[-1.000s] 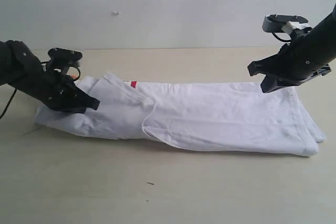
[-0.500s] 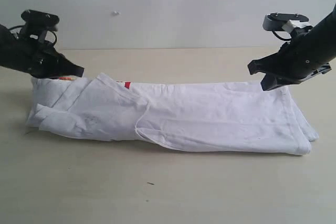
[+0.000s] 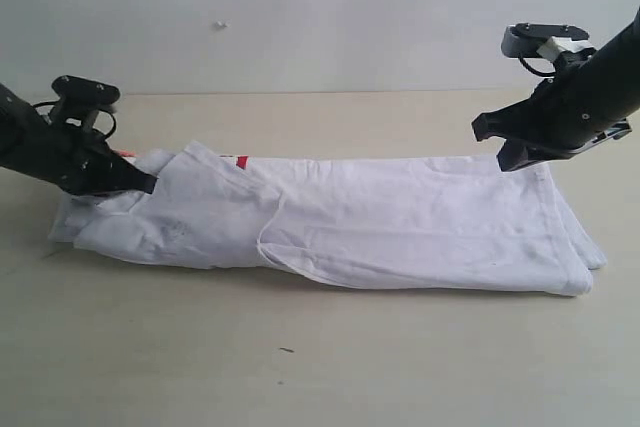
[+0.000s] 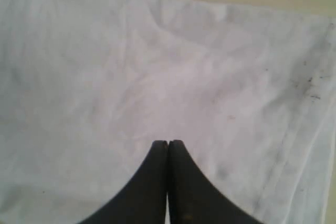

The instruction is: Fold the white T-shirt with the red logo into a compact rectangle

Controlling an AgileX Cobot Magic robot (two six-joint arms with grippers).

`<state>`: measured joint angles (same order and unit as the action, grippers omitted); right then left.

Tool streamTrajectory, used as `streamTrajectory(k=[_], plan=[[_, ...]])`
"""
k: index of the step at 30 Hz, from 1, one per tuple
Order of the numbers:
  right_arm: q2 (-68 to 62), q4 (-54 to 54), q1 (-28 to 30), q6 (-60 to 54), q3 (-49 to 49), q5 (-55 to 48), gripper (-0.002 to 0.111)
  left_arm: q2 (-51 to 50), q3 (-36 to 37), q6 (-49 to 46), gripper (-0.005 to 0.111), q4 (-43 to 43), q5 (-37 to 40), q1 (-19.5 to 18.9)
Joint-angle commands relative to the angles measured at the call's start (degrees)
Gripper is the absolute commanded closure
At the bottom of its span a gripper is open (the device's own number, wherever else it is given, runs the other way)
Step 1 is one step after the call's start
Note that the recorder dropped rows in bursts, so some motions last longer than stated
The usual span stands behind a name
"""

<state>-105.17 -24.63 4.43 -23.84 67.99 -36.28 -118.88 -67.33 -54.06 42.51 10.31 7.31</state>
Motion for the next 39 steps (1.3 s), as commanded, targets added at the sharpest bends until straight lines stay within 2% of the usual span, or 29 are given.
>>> streamTrajectory(k=[1, 6, 15, 21, 24, 26, 28, 34, 39], plan=[[0.4, -0.2, 0.2, -0.5, 0.3, 0.8, 0.108, 3.7, 0.0, 0.3, 0.107, -0.2, -4.1, -1.0], [0.4, -0.2, 0.2, -0.5, 0.3, 0.7, 0.108, 5.1, 0.0, 0.5, 0.107, 1.4, -8.6, -2.0], [0.4, -0.2, 0.2, -0.5, 0.3, 0.0, 0.108, -2.4, -1.4, 0.3, 0.107, 1.7, -7.0, -2.8], [0.4, -0.2, 0.2, -0.7, 0.3, 0.7, 0.108, 2.9, -4.0, 0.8, 0.107, 2.0, -8.1, -2.8], [0.4, -0.2, 0.2, -0.7, 0.3, 2.3, 0.108, 7.1, -4.6, 5.1, 0.107, 5.3, -3.8, -1.2], [0.4, -0.2, 0.2, -0.7, 0.3, 1.8, 0.108, 4.7, -4.6, -1.6, 0.107, 4.4, 4.9, 1.7], [0.4, -0.2, 0.2, -0.7, 0.3, 0.1, 0.108, 0.6, -4.6, -2.5, 0.107, 4.2, 6.6, 2.7], [0.4, -0.2, 0.2, -0.7, 0.3, -1.5, 0.108, -6.8, -4.6, 1.5, 0.107, 4.3, 3.9, 0.0], [0.4, -0.2, 0.2, -0.7, 0.3, 0.0, 0.108, -5.5, -5.4, 1.8, 0.107, 5.7, 5.5, -1.5]])
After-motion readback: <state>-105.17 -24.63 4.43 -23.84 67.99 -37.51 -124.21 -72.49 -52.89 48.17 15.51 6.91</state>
